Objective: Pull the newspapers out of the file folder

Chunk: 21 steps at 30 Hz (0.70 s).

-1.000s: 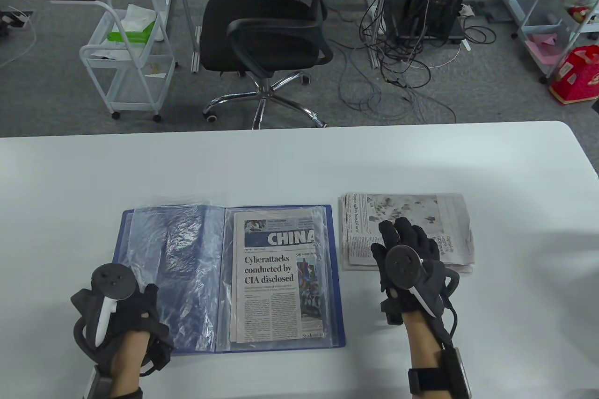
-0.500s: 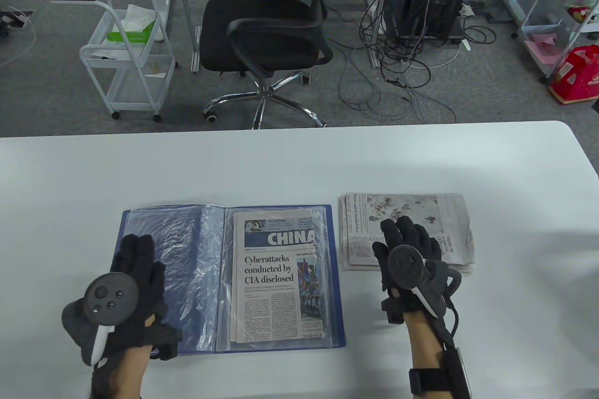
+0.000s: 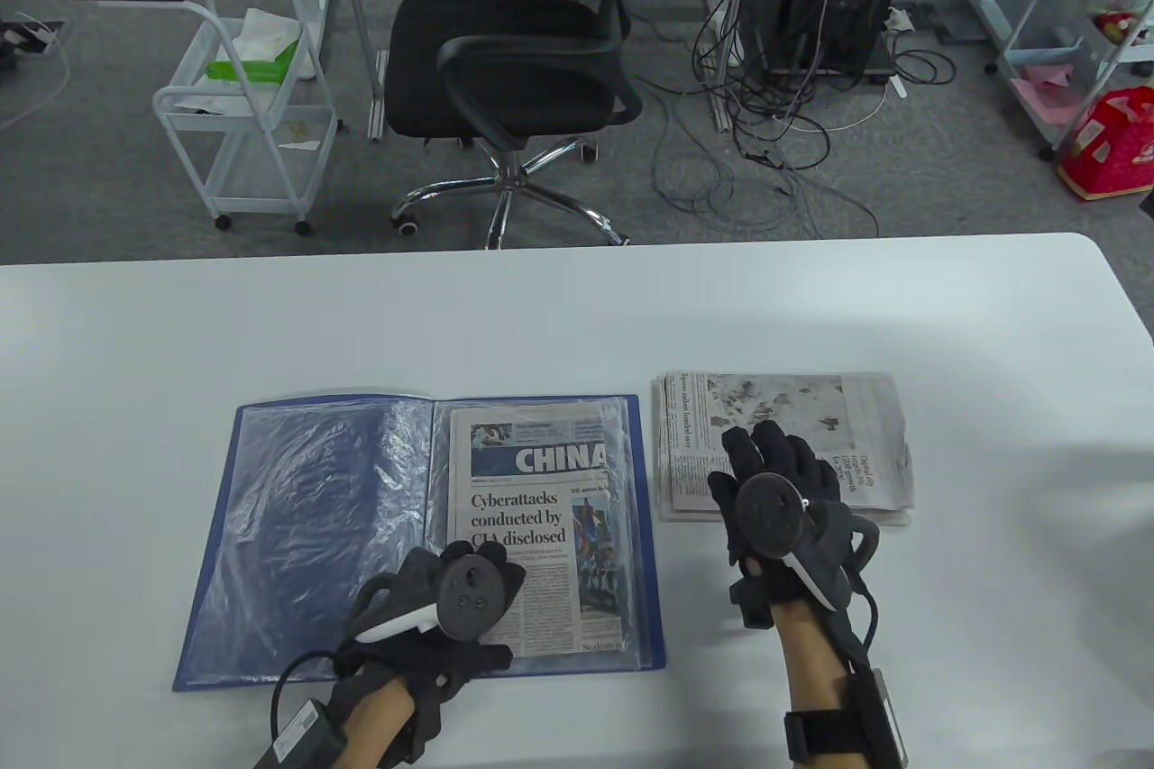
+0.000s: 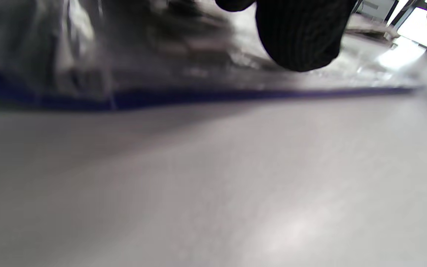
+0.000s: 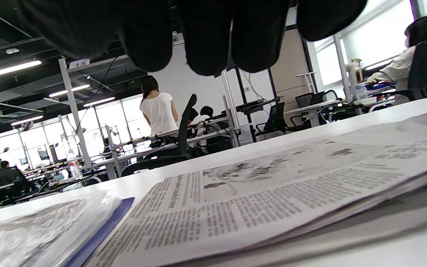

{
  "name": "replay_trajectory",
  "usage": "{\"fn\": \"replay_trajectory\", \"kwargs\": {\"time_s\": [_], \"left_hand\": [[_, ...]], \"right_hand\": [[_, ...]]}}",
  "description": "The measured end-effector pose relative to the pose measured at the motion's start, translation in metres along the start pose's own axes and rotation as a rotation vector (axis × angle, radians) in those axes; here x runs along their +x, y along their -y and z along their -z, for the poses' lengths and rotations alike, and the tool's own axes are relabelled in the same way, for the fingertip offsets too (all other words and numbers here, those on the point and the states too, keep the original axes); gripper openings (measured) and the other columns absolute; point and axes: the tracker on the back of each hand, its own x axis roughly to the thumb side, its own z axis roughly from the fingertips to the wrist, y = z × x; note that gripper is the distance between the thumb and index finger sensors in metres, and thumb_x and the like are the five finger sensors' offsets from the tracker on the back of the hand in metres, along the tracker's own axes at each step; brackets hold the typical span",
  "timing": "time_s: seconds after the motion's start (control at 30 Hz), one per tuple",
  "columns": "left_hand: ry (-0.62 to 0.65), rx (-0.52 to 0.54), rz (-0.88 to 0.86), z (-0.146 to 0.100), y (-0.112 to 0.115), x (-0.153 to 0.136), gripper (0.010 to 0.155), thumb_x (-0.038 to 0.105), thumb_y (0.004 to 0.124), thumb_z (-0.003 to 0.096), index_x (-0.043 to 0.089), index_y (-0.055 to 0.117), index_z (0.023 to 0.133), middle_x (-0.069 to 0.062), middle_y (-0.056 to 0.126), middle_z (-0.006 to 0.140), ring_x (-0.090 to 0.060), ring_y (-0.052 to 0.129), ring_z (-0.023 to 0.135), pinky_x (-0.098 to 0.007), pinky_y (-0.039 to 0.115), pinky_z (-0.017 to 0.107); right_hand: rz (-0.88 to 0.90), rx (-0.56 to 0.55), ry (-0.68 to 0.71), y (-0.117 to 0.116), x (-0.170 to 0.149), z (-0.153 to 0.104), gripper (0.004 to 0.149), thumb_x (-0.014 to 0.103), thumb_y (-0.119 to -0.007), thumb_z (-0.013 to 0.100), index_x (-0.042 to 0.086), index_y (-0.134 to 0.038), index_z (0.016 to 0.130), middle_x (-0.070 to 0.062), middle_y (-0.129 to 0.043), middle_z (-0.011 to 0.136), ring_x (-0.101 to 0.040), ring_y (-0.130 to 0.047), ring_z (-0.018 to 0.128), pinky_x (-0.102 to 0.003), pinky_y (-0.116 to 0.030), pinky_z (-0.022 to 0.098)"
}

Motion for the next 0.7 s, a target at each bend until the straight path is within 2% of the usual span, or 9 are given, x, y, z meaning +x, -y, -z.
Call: {"fn": "replay_trajectory", "kwargs": {"time_s": [0.23, 0.33, 0.57, 0.63, 0.7], "left_hand": [[-0.052, 0.048, 0.042, 0.000, 0.000, 0.007, 0.074, 0.043, 0.076, 0.0465, 0.023, 0.044, 0.110, -0.008, 0.028, 0.117, -0.047, 0.033, 0.106, -0.062, 0.040, 0.071], [-0.064, 0.050, 0.060, 0.000, -0.001, 0.009, 0.072, 0.043, 0.077, 0.0462, 0.024, 0.046, 0.109, -0.008, 0.031, 0.117, -0.047, 0.035, 0.106, -0.061, 0.042, 0.071], [-0.075, 0.039, 0.071, 0.000, 0.000, 0.011, 0.071, 0.041, 0.075, 0.0472, 0.024, 0.045, 0.109, -0.007, 0.030, 0.116, -0.046, 0.035, 0.106, -0.061, 0.043, 0.071], [-0.076, 0.038, 0.075, 0.001, 0.000, 0.011, 0.071, 0.041, 0.075, 0.0472, 0.024, 0.045, 0.108, -0.007, 0.030, 0.116, -0.046, 0.036, 0.106, -0.061, 0.044, 0.071], [-0.076, 0.035, 0.075, 0.001, 0.000, 0.011, 0.071, 0.042, 0.075, 0.0472, 0.024, 0.044, 0.108, -0.007, 0.030, 0.116, -0.046, 0.036, 0.106, -0.061, 0.044, 0.071]], "right_hand": [[-0.019, 0.121, 0.125, -0.021, 0.060, 0.002, 0.057, 0.054, -0.071, 0.040, 0.041, -0.067, 0.095, 0.000, -0.069, 0.110, -0.035, -0.075, 0.101, -0.062, -0.060, 0.071], [-0.039, 0.179, 0.159, -0.035, 0.093, 0.024, 0.056, 0.054, -0.071, 0.040, 0.042, -0.067, 0.094, 0.000, -0.070, 0.109, -0.034, -0.077, 0.100, -0.061, -0.063, 0.070], [0.017, 0.353, 0.101, -0.079, 0.163, 0.087, 0.056, 0.052, -0.071, 0.039, 0.042, -0.066, 0.094, 0.001, -0.069, 0.109, -0.029, -0.076, 0.102, -0.058, -0.064, 0.071], [-0.027, 0.370, 0.103, -0.089, 0.176, 0.099, 0.055, 0.051, -0.071, 0.039, 0.042, -0.067, 0.093, 0.002, -0.072, 0.107, -0.028, -0.080, 0.100, -0.057, -0.067, 0.069], [-0.069, 0.379, 0.100, -0.096, 0.184, 0.106, 0.054, 0.050, -0.071, 0.039, 0.041, -0.070, 0.092, 0.002, -0.080, 0.102, -0.028, -0.089, 0.092, -0.054, -0.073, 0.065]]}}
